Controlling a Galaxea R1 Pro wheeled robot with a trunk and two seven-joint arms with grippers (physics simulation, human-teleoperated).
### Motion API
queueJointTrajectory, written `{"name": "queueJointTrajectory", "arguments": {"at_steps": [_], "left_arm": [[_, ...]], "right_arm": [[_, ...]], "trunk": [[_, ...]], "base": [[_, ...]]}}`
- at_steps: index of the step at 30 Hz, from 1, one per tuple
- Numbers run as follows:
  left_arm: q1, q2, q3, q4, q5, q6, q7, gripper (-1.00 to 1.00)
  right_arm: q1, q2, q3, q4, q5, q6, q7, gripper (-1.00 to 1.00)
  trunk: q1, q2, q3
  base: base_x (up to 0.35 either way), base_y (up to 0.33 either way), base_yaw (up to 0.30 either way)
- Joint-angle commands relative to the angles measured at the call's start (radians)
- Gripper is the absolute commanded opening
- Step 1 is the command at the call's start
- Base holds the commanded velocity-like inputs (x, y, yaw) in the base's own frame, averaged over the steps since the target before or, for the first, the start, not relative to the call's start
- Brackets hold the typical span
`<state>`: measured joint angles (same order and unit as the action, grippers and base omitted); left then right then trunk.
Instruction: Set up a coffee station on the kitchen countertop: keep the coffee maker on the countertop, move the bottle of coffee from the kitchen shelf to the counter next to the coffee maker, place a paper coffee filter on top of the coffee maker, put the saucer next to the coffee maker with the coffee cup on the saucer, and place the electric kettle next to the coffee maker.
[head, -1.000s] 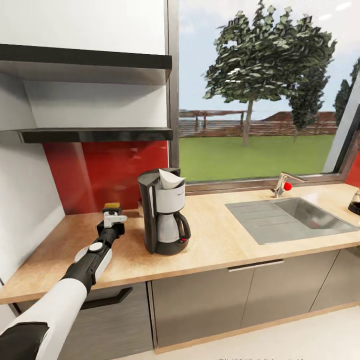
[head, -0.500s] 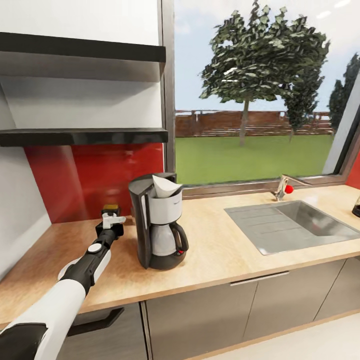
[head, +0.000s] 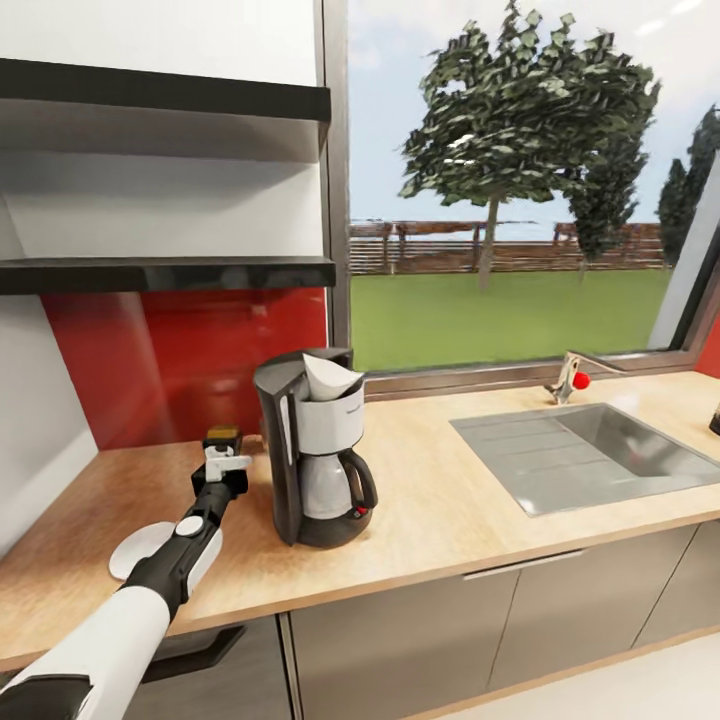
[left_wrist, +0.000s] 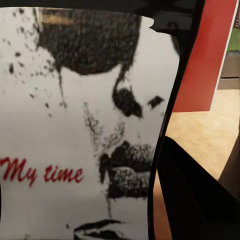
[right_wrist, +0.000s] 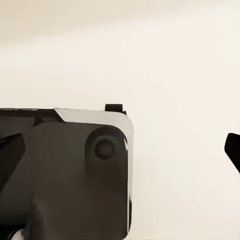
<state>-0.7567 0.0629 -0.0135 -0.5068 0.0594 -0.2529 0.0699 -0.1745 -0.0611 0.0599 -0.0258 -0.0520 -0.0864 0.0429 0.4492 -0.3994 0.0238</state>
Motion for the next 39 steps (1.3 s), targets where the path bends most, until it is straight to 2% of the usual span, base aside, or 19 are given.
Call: {"name": "queueJointTrajectory", "arguments": {"at_steps": [1, 6, 8, 12, 15, 18, 31, 32, 39], "left_arm": [[0.0, 0.0, -0.002, 0.005, 0.004, -0.003, 0.001, -1.0], [0.0, -0.001, -0.002, 0.026, 0.004, -0.003, 0.001, -1.0], [0.012, -0.01, -0.006, 0.038, 0.007, -0.015, 0.002, -1.0], [0.036, -0.005, -0.005, 0.044, 0.007, -0.027, 0.001, -1.0], [0.053, -0.003, -0.006, 0.032, 0.007, -0.013, 0.001, -1.0], [0.07, -0.004, -0.006, 0.033, 0.008, -0.031, 0.001, -1.0], [0.072, -0.006, -0.006, 0.036, 0.008, -0.107, 0.001, -1.0], [0.072, -0.006, -0.006, 0.035, 0.008, -0.147, 0.001, -1.0], [0.072, -0.007, -0.006, 0.036, 0.008, -0.147, 0.001, -1.0]], "right_arm": [[0.0, 0.0, 0.007, 0.001, -0.004, -0.004, 0.003, 1.0], [0.0, 0.003, 0.009, 0.001, 0.0, -0.005, 0.005, 1.0], [0.0, 0.012, 0.008, 0.001, 0.003, -0.006, 0.004, 1.0], [0.0, 0.016, 0.008, 0.001, 0.002, -0.006, 0.004, 1.0], [0.0, 0.012, 0.003, 0.0, 0.0, -0.005, 0.005, 1.0], [0.0, 0.011, 0.0, 0.0, -0.001, -0.004, 0.005, 1.0], [0.0, 0.01, 0.003, 0.0, -0.001, -0.004, 0.004, 1.0], [0.0, 0.011, 0.003, 0.0, -0.001, -0.004, 0.003, 1.0], [0.0, 0.013, 0.003, 0.0, 0.0, -0.004, 0.003, 1.0]], "trunk": [[0.001, -0.001, 0.0], [0.001, -0.001, 0.0], [0.001, -0.001, 0.0], [0.001, -0.001, 0.0], [0.001, -0.001, 0.0], [0.001, -0.001, -0.002], [0.001, -0.001, -0.022], [0.001, -0.001, -0.024], [0.001, -0.001, -0.033]], "base": [[0.28, 0.0, 0.0], [0.151, 0.0, 0.0], [0.0, 0.0, 0.0], [0.0, 0.0, 0.0], [0.0, 0.0, 0.0], [0.0, 0.0, 0.0], [0.002, 0.0, 0.0], [0.115, 0.0, 0.0], [0.3, 0.0, 0.0]]}}
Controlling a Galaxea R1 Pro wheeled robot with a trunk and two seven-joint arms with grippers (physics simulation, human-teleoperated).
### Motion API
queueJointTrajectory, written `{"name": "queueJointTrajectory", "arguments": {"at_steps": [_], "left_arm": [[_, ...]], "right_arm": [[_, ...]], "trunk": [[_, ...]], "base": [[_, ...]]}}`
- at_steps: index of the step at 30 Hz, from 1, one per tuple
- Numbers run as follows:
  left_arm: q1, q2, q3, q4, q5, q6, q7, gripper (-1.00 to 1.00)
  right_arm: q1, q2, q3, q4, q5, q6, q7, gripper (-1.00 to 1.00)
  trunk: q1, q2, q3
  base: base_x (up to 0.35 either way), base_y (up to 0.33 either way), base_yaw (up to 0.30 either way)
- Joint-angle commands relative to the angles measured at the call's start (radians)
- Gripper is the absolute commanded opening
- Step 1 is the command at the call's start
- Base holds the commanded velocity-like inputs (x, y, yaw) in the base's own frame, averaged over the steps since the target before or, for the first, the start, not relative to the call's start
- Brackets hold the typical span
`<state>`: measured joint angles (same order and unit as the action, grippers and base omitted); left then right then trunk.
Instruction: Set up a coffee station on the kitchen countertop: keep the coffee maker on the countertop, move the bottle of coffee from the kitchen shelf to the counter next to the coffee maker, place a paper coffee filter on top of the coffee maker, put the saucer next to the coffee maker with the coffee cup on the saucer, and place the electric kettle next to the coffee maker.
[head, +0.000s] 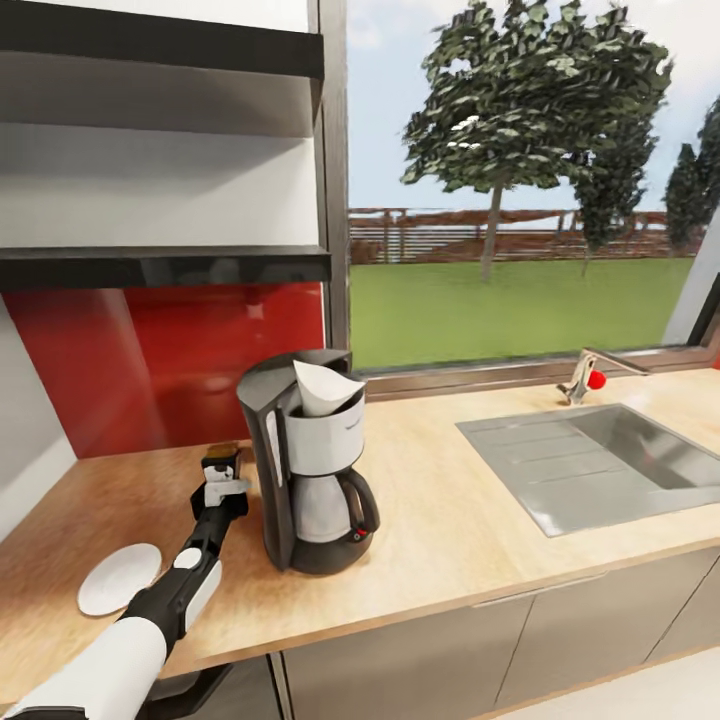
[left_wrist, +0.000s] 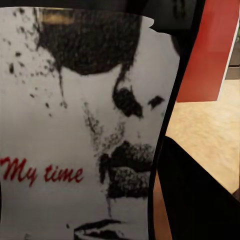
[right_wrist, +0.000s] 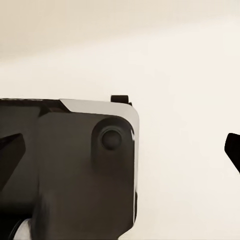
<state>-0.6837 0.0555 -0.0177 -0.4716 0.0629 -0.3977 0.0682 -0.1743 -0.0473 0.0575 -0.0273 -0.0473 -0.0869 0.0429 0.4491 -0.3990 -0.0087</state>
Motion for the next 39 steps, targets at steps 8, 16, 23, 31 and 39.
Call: {"name": "queueJointTrajectory", "arguments": {"at_steps": [8, 16, 23, 31, 39], "left_arm": [[0.015, -0.007, -0.002, 0.0, 0.003, -0.005, 0.001, -1.0], [0.035, -0.006, -0.002, 0.001, 0.003, -0.035, 0.001, -1.0], [0.035, -0.006, -0.002, 0.0, 0.004, -0.036, 0.001, -1.0], [0.038, -0.005, -0.001, -0.001, 0.004, -0.036, 0.001, 1.0], [0.038, -0.005, -0.001, 0.001, 0.005, -0.036, 0.001, 1.0]], "right_arm": [[-0.001, -0.005, 0.01, 0.002, -0.003, -0.005, 0.003, 1.0], [-0.001, -0.005, 0.01, 0.003, -0.003, -0.005, 0.003, 1.0], [-0.001, -0.005, 0.01, 0.003, -0.003, -0.004, 0.003, 1.0], [-0.001, -0.005, 0.01, 0.003, -0.003, -0.004, 0.003, 1.0], [-0.001, -0.005, 0.01, 0.003, -0.003, -0.004, 0.003, 1.0]], "trunk": [[0.001, -0.001, -0.002], [0.001, -0.001, -0.002], [0.001, -0.001, -0.002], [0.001, -0.001, -0.002], [0.001, -0.001, -0.002]], "base": [[0.093, 0.0, 0.0], [0.0, 0.0, 0.0], [0.0, 0.0, 0.0], [0.0, 0.0, 0.0], [0.0, 0.0, 0.0]]}}
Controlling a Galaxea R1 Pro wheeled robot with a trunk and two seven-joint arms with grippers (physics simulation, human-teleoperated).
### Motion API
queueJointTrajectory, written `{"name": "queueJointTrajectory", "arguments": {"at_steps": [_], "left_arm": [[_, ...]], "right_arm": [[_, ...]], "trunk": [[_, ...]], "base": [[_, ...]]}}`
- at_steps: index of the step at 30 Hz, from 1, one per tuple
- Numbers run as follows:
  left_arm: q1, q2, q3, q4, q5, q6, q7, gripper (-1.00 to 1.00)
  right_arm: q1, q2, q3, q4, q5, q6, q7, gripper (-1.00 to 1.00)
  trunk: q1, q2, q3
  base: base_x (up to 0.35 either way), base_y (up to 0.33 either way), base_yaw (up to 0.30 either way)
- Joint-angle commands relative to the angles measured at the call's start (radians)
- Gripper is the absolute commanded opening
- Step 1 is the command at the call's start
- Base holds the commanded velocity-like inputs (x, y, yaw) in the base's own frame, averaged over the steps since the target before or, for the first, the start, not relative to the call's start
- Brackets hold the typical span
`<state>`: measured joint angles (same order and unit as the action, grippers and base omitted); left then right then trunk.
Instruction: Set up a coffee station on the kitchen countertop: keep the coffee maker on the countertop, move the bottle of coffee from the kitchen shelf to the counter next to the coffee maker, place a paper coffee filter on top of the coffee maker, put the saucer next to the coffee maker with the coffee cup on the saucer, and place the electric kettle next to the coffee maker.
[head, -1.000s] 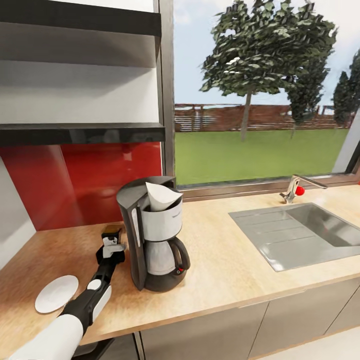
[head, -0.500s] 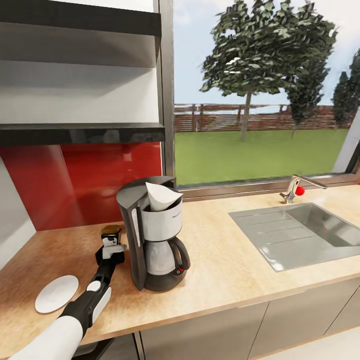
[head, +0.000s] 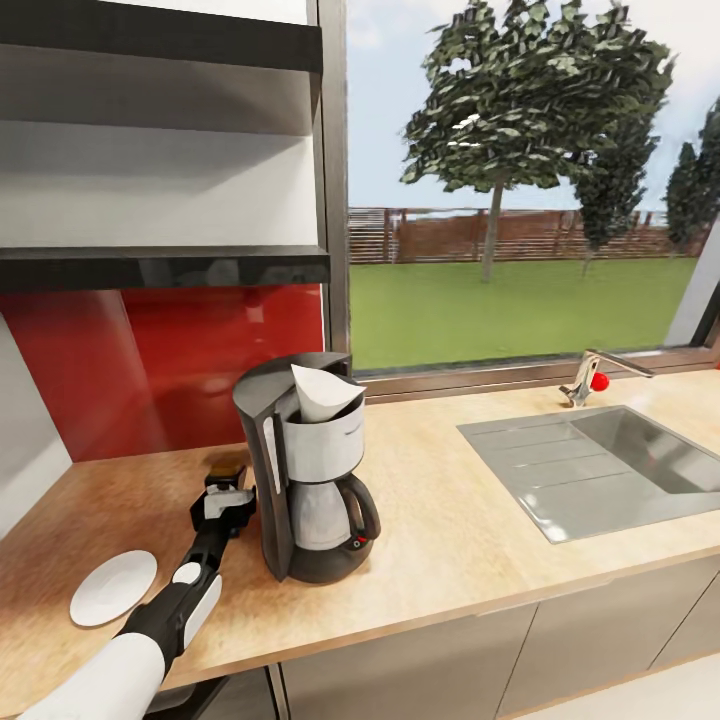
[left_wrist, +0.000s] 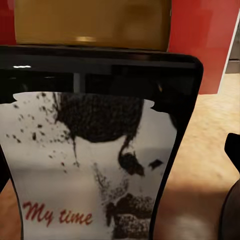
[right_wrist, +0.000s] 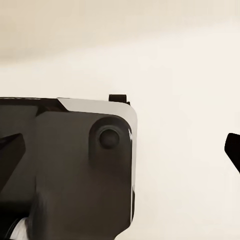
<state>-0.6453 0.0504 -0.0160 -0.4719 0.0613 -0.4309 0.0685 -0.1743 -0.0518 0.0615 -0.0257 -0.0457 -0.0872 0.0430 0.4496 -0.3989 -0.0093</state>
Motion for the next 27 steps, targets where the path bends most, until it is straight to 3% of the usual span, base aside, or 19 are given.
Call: {"name": "queueJointTrajectory", "arguments": {"at_steps": [1, 27], "left_arm": [[-0.001, 0.0, -0.002, 0.001, 0.006, -0.003, 0.001, 1.0], [-0.001, 0.0, -0.002, 0.001, 0.006, -0.003, 0.002, 1.0]], "right_arm": [[-0.001, 0.0, 0.006, 0.001, -0.005, -0.003, 0.003, 1.0], [-0.001, 0.001, 0.006, 0.001, -0.005, -0.004, 0.003, 1.0]], "trunk": [[0.0, -0.001, -0.001], [0.0, -0.001, -0.001]], "base": [[0.0, 0.0, 0.0], [-0.039, 0.0, 0.0]]}}
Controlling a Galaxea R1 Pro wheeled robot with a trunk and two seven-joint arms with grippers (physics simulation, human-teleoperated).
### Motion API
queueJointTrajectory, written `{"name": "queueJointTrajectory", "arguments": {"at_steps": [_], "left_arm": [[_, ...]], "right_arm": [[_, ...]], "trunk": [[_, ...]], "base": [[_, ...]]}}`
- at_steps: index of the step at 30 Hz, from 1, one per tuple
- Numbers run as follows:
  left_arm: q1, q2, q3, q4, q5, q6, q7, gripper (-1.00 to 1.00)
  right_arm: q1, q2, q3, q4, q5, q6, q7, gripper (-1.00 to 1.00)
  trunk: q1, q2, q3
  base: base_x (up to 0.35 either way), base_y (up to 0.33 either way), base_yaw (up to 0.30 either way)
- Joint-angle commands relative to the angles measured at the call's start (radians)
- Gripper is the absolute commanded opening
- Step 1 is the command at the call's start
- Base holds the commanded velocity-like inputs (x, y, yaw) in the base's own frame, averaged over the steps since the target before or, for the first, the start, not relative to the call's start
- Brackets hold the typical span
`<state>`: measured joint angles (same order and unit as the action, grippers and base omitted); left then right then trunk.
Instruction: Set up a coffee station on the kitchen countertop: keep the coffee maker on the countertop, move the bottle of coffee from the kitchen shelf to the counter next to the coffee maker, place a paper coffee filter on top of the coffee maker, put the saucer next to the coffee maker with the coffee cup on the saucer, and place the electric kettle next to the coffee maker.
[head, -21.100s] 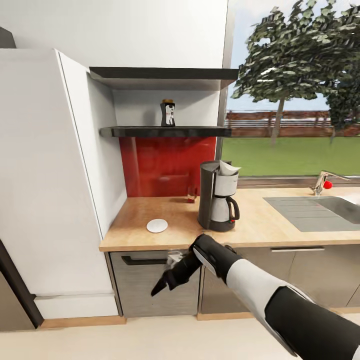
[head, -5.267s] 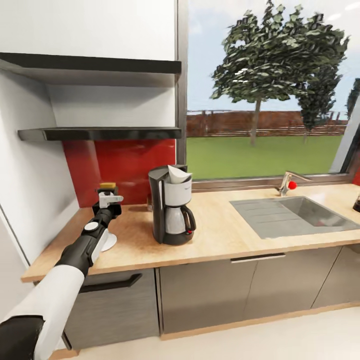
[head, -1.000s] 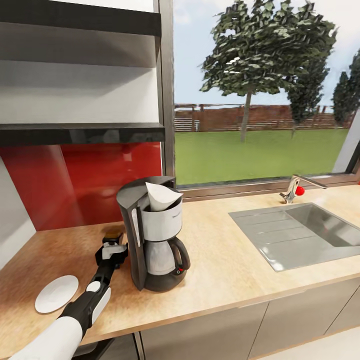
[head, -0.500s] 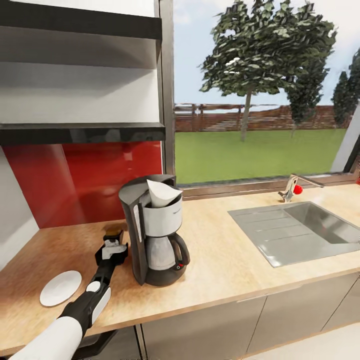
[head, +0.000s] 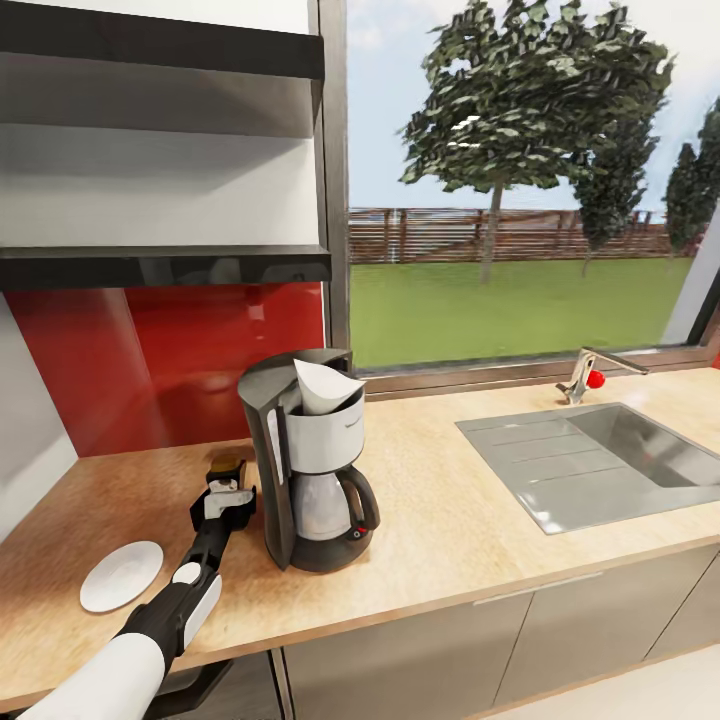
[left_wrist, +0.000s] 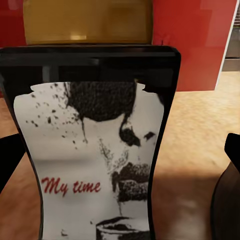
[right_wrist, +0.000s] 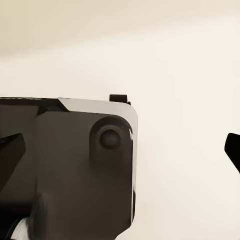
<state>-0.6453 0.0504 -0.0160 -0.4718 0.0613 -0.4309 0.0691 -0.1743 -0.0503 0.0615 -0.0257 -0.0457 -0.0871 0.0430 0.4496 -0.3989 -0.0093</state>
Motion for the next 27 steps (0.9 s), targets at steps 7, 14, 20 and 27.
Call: {"name": "queueJointTrajectory", "arguments": {"at_steps": [7, 14, 20, 27], "left_arm": [[-0.001, 0.0, -0.002, 0.001, 0.006, -0.003, 0.001, 1.0], [-0.001, -0.001, -0.002, 0.001, 0.006, -0.003, 0.001, 1.0], [-0.001, -0.001, -0.002, 0.001, 0.006, -0.003, 0.0, 1.0], [-0.001, -0.001, -0.002, 0.001, 0.006, -0.003, 0.001, 1.0]], "right_arm": [[-0.001, -0.001, 0.006, 0.001, -0.005, -0.004, 0.003, 1.0], [-0.001, -0.001, 0.006, 0.001, -0.005, -0.004, 0.003, 1.0], [-0.001, -0.001, 0.006, 0.001, -0.005, -0.004, 0.003, 1.0], [-0.001, -0.001, 0.006, 0.001, -0.005, -0.005, 0.003, 1.0]], "trunk": [[0.0, -0.001, -0.001], [0.0, -0.001, -0.001], [0.0, -0.001, -0.001], [0.0, -0.001, -0.001]], "base": [[-0.149, 0.0, 0.0], [-0.024, 0.0, 0.0], [0.0, 0.0, 0.0], [0.0, 0.0, 0.0]]}}
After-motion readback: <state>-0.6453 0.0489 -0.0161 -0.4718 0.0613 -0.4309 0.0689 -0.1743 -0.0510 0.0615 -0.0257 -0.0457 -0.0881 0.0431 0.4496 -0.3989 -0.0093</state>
